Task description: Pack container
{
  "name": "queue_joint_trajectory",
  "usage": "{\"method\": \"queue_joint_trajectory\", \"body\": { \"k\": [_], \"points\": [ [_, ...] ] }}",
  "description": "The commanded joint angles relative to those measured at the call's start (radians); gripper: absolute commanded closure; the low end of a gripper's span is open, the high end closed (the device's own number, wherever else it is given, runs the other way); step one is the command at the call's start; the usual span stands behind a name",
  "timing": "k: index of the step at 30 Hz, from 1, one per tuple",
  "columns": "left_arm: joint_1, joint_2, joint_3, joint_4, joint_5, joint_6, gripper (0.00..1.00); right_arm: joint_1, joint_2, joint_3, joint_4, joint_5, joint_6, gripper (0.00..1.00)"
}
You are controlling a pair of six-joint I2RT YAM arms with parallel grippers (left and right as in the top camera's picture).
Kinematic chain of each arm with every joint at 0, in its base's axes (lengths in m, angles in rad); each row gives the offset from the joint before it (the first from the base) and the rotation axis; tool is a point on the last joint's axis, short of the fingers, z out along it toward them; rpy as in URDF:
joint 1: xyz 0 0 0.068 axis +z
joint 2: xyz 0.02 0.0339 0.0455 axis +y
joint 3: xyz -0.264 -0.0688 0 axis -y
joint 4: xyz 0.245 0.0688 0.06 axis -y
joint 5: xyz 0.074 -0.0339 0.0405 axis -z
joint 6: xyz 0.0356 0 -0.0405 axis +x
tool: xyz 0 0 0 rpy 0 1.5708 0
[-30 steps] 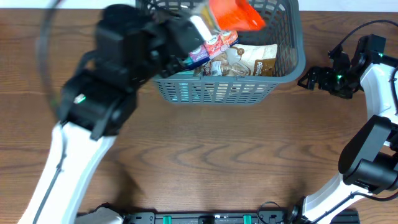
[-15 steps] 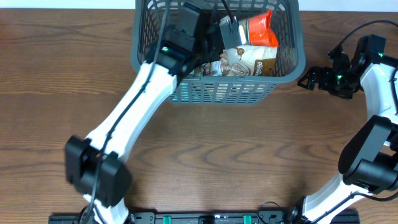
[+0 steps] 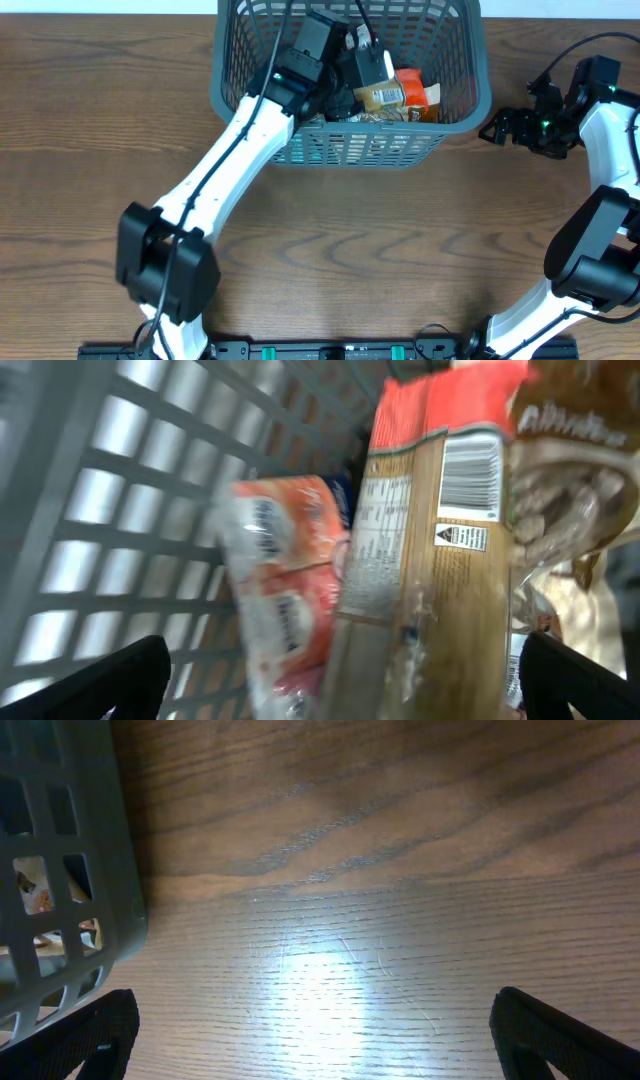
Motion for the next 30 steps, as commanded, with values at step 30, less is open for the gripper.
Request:
{"method": "queue_joint_trajectory", "body": {
  "k": [30],
  "points": [
    [0.376,-0.809,-0.194,-0.595,-0.312,-0.929,0.01,0.100,-0.463,0.333,-0.296,0.129,-0.043,0.01]
  ]
}}
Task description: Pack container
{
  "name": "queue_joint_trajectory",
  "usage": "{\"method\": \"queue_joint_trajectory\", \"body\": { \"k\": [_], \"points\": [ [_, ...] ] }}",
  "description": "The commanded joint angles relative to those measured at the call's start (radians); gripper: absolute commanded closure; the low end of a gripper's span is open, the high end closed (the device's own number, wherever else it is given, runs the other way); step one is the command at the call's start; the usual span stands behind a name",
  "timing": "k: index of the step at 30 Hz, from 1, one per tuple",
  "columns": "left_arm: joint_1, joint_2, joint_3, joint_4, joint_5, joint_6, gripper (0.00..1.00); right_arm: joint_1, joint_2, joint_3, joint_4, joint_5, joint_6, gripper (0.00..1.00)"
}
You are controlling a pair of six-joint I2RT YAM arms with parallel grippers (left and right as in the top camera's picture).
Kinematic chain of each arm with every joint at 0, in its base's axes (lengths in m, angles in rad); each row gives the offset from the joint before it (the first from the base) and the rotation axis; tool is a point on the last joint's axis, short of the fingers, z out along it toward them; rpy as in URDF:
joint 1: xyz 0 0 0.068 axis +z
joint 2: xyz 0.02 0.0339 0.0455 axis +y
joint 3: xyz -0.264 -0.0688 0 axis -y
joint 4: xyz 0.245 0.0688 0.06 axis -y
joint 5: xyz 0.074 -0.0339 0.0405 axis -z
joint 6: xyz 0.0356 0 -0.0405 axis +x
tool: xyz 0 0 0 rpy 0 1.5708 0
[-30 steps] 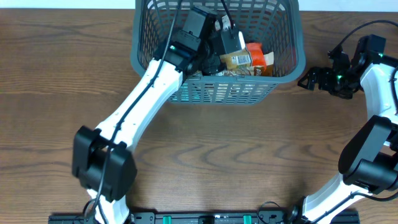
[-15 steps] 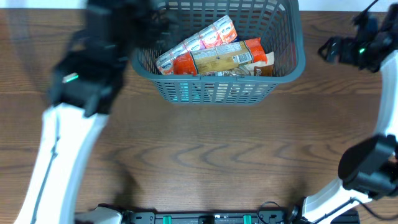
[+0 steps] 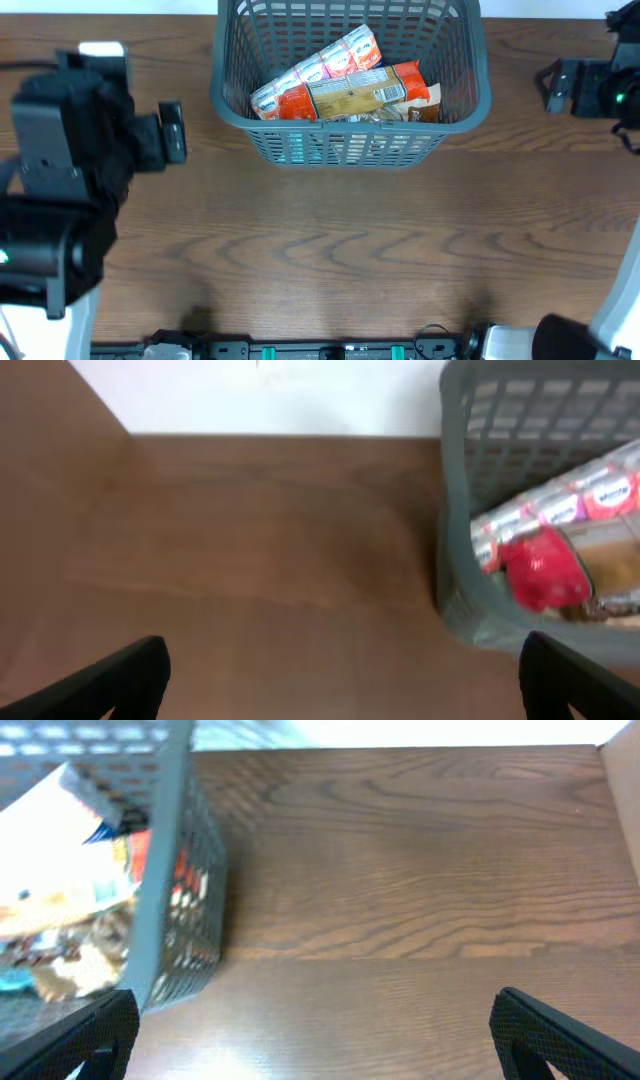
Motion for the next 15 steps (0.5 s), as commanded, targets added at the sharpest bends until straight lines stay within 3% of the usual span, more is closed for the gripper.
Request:
{"method": "queue_joint_trajectory", "body": {
  "k": [1,8,15],
  "points": [
    [-0.020,-0.082,-0.142,0.034,-0.001,-0.038,0.01,0.061,-0.085,-0.099,-0.011,0.023,0.012,0.01],
    [-0.048,-0.294,-0.491,0.167,0.000,-0.092,0.01,0.256,-0.356,-0.504,0.072,0.189,0.114,0.01],
    [-0.058,-0.427,-0.697,0.191,-0.001,-0.148,0.01,0.418,-0.660,-0.844,0.138,0.304,0.246,0.01]
  ]
}}
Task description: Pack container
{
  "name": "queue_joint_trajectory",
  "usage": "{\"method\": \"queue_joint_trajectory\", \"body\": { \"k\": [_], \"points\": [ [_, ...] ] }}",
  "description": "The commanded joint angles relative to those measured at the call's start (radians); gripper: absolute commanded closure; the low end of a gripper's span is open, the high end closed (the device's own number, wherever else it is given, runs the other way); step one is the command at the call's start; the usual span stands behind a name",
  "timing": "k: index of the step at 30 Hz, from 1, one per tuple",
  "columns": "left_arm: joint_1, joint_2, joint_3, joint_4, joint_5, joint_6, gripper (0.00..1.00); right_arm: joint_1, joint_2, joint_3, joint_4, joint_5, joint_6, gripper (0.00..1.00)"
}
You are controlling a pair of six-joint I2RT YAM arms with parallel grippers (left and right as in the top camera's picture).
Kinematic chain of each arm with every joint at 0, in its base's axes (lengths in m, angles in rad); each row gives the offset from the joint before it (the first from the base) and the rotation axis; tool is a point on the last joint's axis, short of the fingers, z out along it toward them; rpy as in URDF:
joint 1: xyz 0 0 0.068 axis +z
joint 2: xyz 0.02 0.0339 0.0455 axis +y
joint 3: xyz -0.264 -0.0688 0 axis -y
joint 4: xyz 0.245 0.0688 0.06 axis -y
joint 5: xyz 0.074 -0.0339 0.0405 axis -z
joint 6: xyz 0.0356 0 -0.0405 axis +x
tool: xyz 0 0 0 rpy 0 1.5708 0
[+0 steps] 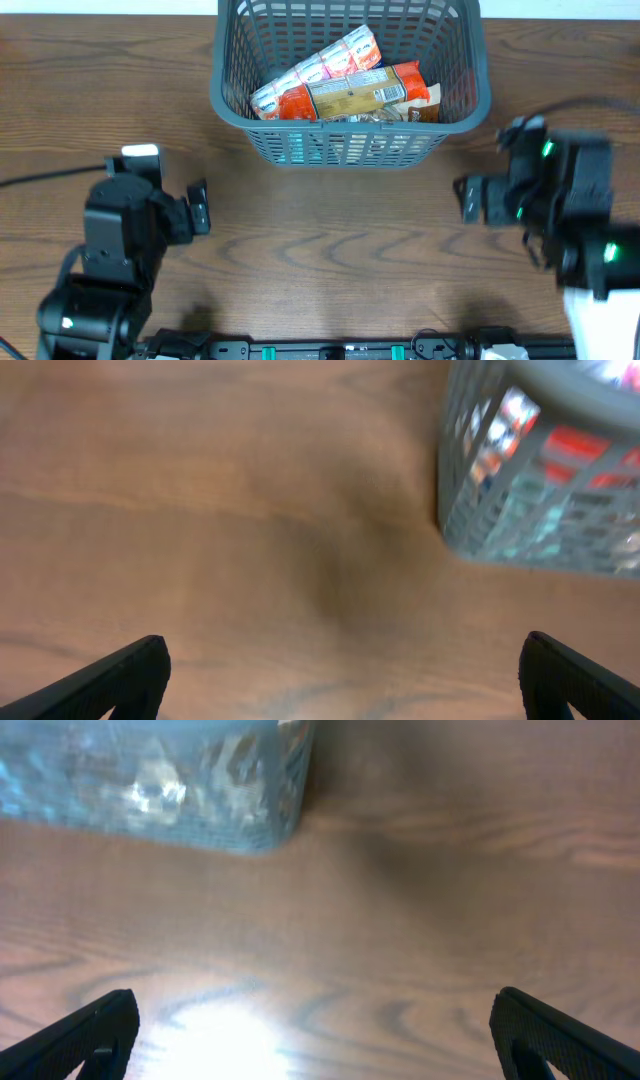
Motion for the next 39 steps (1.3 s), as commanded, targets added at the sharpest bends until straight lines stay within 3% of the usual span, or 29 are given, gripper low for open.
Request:
{"method": "queue_joint_trajectory", "body": {
  "k": [1,9,33,39],
  "points": [
    [-0.008,-0.064,-0.080,0.010,-0.002,-0.050,0.01,0.066,-0.141,-0.129,0.016,0.101,0.094,0.01],
    [-0.023,-0.194,-0.191,0.053,-0.005,-0.091,0.02,0.138,-0.371,-0.269,0.098,0.112,0.136,0.01],
    [-0.023,-0.194,-0.192,0.058,-0.005,-0.092,0.02,0.138,-0.377,-0.271,0.089,0.093,0.142,0.01],
    [-0.023,-0.194,-0.192,0.058,-0.005,-0.092,0.02,0.108,-0.492,-0.271,0.081,0.102,0.137,0.01]
  ]
}}
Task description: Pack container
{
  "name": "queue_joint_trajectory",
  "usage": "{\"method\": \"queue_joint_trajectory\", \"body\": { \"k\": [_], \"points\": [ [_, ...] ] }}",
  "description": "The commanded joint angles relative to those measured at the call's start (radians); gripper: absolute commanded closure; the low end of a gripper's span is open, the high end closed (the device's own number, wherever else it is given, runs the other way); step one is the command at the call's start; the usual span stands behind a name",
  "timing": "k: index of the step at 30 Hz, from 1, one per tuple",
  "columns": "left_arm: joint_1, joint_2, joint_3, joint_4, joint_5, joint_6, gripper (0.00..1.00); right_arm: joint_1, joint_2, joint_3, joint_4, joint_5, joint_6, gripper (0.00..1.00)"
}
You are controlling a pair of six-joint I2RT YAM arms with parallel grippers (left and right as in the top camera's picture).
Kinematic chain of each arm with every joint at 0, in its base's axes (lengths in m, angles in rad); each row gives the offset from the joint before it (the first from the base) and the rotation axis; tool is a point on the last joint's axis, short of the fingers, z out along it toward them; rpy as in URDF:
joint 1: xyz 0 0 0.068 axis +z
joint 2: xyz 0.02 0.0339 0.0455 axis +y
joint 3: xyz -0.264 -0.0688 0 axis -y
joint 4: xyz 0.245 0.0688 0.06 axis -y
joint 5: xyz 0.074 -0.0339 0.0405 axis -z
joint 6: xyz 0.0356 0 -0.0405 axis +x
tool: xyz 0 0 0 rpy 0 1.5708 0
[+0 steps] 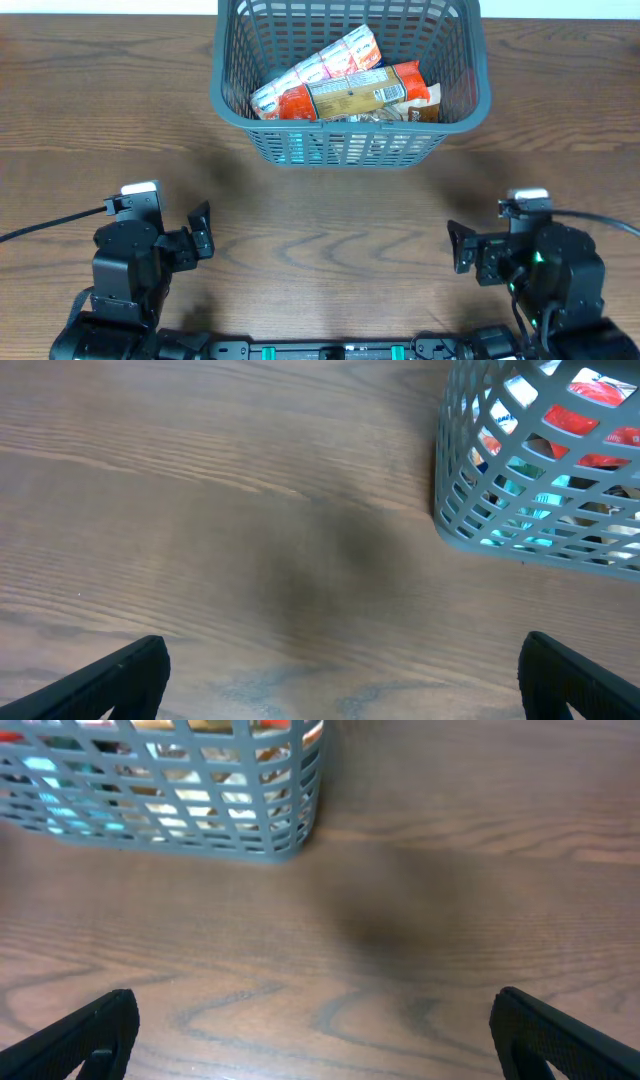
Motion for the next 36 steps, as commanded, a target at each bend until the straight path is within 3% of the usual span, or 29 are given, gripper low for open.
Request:
{"method": "queue_joint_trajectory", "body": {
  "k": [1,5,10,12,25,31,36],
  "points": [
    [-0.004,0.000,-0.003,0.004,-0.005,-0.009,0.01,-0.011,-0.105,-0.002,-0.029,0.020,0.008,0.01],
    [-0.004,0.000,-0.003,0.004,-0.005,-0.009,0.02,-0.025,-0.309,-0.027,-0.112,0.006,0.046,0.01],
    [-0.004,0.000,-0.003,0.004,-0.005,-0.009,0.01,-0.050,-0.523,-0.120,-0.054,0.010,0.045,0.01],
    [-0.004,0.000,-0.003,0.004,-0.005,-0.009,0.01,-0.061,-0.524,-0.160,-0.001,0.010,0.045,0.01],
    [-0.004,0.000,-0.003,0.004,-0.005,-0.009,0.01,-0.061,-0.527,-0.673,0.801,0.040,0.045,0.01],
    [-0.004,0.000,-0.003,0.004,-0.005,-0.009,0.01,-0.068,-0.530,-0.798,0.977,0.060,0.045,0.01],
    [-0.004,0.000,-0.003,0.004,-0.005,-0.009,0.01,-0.104,-0.530,-0.846,0.997,0.059,0.045,0.01]
  ]
}}
